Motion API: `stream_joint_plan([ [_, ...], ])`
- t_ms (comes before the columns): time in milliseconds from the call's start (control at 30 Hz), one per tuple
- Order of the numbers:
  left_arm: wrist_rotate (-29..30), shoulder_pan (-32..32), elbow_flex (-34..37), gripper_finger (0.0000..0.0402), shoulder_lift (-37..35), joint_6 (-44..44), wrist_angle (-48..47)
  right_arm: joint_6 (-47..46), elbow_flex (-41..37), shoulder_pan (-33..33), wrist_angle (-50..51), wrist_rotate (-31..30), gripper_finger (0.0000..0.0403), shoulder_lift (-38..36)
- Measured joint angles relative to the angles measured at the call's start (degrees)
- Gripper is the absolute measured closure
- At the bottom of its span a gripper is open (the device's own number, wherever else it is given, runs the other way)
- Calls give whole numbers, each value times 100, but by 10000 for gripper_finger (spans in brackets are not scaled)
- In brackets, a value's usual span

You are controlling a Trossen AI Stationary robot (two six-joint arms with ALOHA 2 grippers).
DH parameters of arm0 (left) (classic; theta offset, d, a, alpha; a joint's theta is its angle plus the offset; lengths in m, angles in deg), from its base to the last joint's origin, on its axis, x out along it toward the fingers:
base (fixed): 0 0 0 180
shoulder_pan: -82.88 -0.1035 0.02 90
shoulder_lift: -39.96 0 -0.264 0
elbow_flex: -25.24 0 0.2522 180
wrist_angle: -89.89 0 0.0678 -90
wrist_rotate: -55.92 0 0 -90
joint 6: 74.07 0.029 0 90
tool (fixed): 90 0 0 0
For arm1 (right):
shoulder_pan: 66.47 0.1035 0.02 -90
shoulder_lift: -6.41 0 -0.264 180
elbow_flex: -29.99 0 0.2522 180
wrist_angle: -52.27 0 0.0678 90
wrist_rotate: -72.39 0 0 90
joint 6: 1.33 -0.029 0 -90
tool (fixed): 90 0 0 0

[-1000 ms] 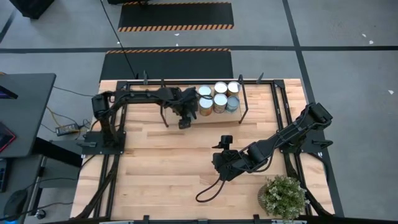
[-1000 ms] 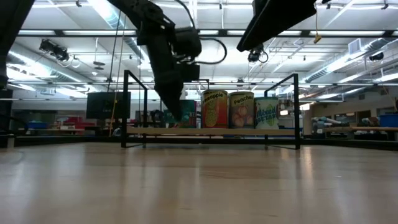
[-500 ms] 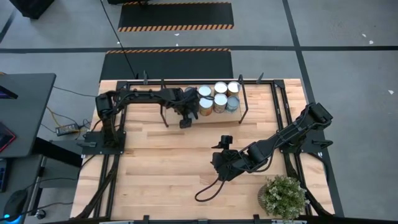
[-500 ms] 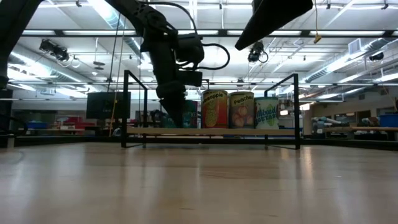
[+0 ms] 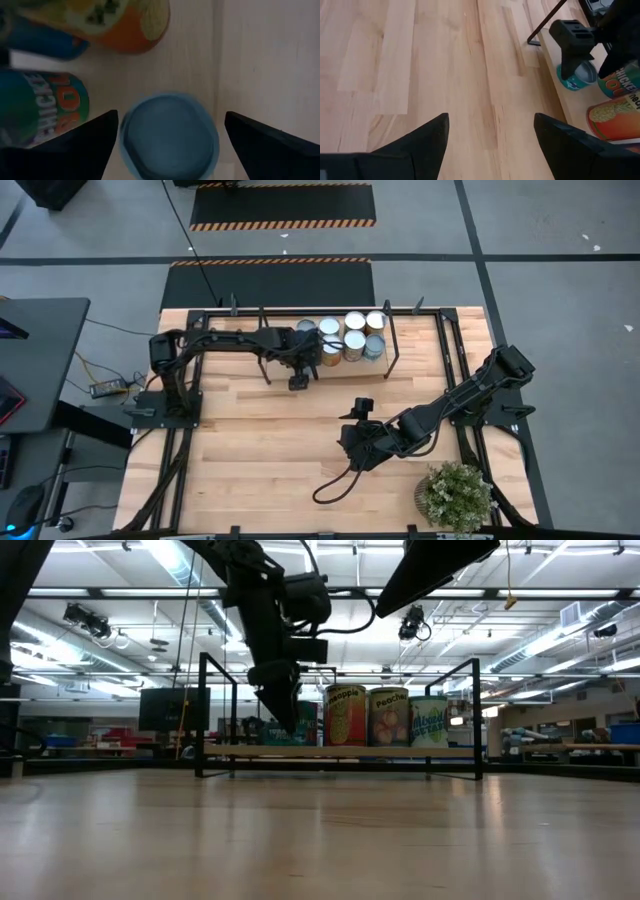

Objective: Pick and place cans onto a shelf
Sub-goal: Put the canned tuna on the shelf

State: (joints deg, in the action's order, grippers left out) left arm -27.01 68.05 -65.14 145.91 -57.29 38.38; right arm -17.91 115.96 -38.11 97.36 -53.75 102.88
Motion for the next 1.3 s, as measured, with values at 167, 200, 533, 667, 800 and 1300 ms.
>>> stream_joint_plan([
  [167,298,150,-4,28,-115,174,0,3,0,0,-46,-1,103,0],
  [200,317,183,-4,28,-147,198,-57,8,0,0,-45,0,103,0],
  [533,1308,527,-5,28,-263,917,-474,20,0,0,-48,0,103,0],
  [667,1792,656,-4,28,-115,1202,-329,9,0,4,-48,0,103,0],
  [800,2070,744,-4,28,-31,1384,-108,13,0,7,-48,0,103,0],
  [1300,2822,793,-2,45,-136,1385,382,15,0,13,-39,2,103,0],
])
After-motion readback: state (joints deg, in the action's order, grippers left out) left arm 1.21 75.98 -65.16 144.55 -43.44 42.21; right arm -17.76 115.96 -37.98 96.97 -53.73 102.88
